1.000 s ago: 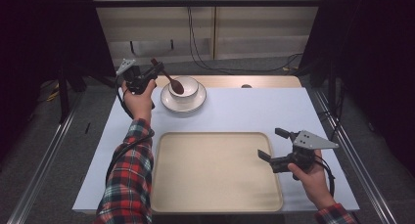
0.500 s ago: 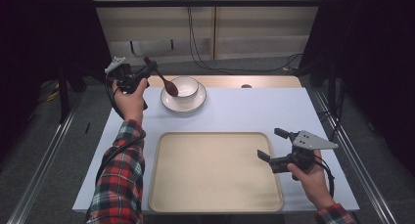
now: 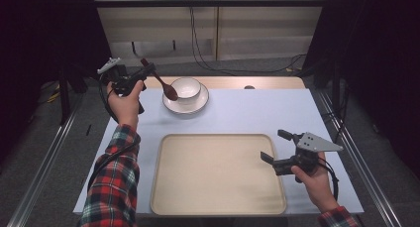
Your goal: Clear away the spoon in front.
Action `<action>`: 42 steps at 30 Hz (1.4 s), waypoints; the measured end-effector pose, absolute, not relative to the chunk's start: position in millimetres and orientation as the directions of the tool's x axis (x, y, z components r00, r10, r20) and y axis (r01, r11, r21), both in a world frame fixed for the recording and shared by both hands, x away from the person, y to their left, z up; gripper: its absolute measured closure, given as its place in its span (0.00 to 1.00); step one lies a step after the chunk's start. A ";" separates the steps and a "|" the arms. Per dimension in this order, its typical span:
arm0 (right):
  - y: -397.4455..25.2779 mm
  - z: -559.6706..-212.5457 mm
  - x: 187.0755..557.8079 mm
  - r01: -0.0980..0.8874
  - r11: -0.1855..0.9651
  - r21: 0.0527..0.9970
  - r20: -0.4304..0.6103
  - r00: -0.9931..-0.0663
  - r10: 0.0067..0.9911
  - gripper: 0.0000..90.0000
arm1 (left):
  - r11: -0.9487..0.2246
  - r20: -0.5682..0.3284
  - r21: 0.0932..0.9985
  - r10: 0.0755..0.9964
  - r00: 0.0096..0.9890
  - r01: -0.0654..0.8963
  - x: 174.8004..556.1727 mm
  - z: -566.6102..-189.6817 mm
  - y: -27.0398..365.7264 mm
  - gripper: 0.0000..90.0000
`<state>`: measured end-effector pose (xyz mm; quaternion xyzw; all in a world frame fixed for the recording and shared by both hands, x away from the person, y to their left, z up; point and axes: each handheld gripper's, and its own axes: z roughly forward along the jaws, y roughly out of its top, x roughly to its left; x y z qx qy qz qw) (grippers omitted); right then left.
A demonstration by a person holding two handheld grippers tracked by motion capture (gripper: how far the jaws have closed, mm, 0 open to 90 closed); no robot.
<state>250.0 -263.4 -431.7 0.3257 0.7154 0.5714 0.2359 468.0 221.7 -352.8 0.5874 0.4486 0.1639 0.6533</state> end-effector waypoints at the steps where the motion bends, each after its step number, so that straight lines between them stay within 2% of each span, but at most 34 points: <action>1: -263.7 -431.7 250.0 0.198 0.143 0.970 0.031 -0.681 0.732 0.01 | 0.244 -0.389 0.915 0.739 0.551 0.320 467.1 -352.6 222.8 0.93; 42: -261.9 -432.5 249.7 0.198 0.159 0.967 0.022 -0.689 0.724 0.01 | 0.173 -0.417 0.896 0.643 0.643 0.408 431.9 -351.5 225.1 0.93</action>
